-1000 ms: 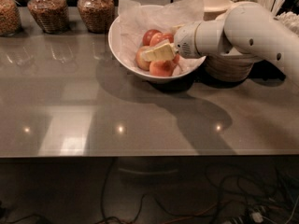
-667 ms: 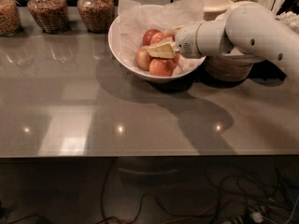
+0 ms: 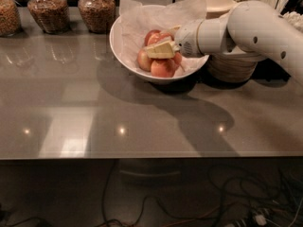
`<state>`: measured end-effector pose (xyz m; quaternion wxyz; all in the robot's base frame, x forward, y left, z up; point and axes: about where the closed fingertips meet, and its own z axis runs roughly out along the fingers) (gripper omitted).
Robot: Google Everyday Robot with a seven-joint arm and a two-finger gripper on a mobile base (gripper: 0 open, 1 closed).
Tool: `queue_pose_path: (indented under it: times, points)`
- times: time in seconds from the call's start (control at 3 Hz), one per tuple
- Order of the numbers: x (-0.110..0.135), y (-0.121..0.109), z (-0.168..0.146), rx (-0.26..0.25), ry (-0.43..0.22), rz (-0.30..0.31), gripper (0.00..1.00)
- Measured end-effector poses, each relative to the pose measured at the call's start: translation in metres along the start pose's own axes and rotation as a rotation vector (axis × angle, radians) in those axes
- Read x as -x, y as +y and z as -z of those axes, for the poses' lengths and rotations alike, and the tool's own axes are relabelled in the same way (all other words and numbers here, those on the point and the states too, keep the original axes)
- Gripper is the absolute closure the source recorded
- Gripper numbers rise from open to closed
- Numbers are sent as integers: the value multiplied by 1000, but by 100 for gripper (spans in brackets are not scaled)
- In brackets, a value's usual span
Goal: Pick apple from white bowl
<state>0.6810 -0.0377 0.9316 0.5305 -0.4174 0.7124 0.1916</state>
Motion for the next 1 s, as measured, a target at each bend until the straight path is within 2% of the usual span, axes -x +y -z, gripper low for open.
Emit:
queue_pose_path:
  times: [0.33, 0.67, 1.0]
  points:
    - [23, 9, 7, 43, -37, 37, 100]
    - [40, 17, 27, 96, -54, 81, 100]
    - [24, 32, 55, 158, -11, 60, 100]
